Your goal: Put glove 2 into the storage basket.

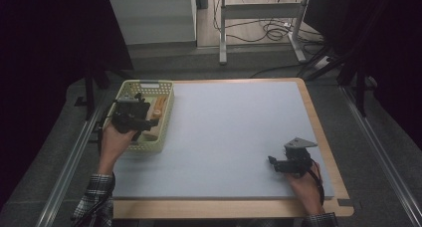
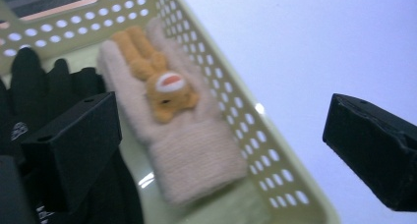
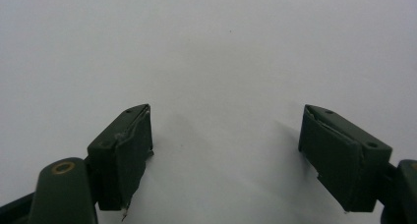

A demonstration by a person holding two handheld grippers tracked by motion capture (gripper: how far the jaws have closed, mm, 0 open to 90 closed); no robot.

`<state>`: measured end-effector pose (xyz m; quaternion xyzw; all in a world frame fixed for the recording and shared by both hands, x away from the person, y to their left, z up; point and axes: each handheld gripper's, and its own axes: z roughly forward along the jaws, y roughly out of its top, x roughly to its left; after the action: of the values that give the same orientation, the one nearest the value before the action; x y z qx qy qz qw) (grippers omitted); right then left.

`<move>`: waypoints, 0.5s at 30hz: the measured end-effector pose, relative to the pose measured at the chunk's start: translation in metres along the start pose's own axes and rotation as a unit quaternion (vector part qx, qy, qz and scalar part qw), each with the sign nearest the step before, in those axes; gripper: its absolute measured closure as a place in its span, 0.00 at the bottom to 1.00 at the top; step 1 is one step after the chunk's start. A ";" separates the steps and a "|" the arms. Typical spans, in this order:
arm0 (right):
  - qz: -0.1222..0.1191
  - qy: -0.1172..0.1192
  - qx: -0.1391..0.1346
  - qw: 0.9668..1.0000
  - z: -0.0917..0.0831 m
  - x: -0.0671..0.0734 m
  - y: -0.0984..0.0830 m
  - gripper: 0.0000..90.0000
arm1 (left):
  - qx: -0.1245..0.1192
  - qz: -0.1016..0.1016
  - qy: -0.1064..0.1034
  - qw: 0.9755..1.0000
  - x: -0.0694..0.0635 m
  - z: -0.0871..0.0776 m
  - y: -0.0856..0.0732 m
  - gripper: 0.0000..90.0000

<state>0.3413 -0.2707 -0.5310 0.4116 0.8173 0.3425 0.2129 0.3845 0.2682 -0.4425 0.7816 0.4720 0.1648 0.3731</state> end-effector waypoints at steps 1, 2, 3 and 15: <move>0.000 0.000 0.000 1.000 0.000 0.000 0.000 0.23 | -0.002 0.003 -0.002 1.000 -0.003 0.000 0.000 0.02; 0.000 0.000 0.000 1.000 0.000 0.000 0.000 0.23 | -0.003 0.006 -0.004 1.000 -0.006 0.000 0.000 0.02; 0.000 0.000 0.000 1.000 0.000 0.000 0.000 0.23 | -0.004 0.009 -0.005 1.000 -0.008 0.001 0.001 0.02; -0.001 0.000 0.000 1.000 0.000 0.000 0.000 0.23 | -0.013 0.049 -0.023 0.998 -0.045 0.009 0.000 0.00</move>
<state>0.3415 -0.2708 -0.5310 0.4108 0.8176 0.3428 0.2130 0.3674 0.2261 -0.4447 0.8024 0.4220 0.1709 0.3859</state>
